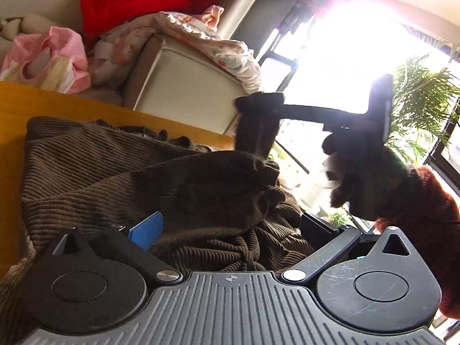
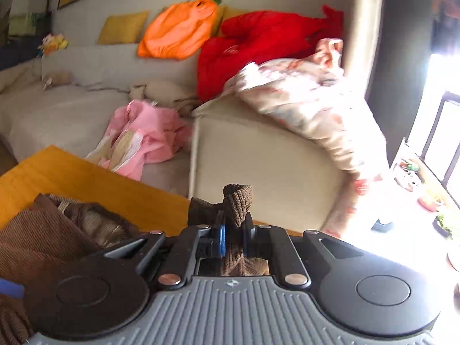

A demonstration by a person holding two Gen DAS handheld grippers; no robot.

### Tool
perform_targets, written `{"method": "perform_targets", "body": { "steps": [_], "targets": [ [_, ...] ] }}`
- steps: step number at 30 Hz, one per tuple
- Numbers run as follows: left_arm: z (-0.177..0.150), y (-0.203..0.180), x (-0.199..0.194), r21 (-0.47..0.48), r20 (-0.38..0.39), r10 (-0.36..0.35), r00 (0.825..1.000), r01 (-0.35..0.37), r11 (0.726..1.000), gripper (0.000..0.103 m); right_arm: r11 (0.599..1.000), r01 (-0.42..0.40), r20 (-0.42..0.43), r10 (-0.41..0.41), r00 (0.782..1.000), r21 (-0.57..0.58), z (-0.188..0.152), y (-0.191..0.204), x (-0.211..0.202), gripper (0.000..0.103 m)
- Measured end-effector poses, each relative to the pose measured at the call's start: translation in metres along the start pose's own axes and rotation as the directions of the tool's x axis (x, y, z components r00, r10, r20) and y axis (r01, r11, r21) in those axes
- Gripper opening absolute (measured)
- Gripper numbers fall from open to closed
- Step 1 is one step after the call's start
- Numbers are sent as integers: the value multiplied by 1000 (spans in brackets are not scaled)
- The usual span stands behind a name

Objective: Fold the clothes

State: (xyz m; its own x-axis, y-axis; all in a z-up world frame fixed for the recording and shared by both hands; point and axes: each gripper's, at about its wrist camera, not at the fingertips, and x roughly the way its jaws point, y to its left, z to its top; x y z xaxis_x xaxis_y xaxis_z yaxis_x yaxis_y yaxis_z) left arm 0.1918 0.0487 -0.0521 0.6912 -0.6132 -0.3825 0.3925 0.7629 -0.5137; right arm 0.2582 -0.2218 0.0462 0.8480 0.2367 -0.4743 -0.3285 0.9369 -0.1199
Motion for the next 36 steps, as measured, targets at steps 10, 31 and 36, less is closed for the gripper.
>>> {"method": "perform_targets", "body": {
  "steps": [10, 31, 36],
  "targets": [
    [2, -3, -8, -7, 46, -40, 998, 40, 999, 103, 993, -46, 310, 9, 951, 111, 27, -59, -151, 9],
    [-7, 10, -104, -60, 67, 77, 995, -73, 996, 103, 854, -508, 34, 514, 857, -109, 27, 147, -34, 60],
    [21, 8, -78, -31, 93, 84, 992, -81, 996, 103, 894, -447, 129, 442, 888, 12, 21, 80, -63, 82]
  ]
}}
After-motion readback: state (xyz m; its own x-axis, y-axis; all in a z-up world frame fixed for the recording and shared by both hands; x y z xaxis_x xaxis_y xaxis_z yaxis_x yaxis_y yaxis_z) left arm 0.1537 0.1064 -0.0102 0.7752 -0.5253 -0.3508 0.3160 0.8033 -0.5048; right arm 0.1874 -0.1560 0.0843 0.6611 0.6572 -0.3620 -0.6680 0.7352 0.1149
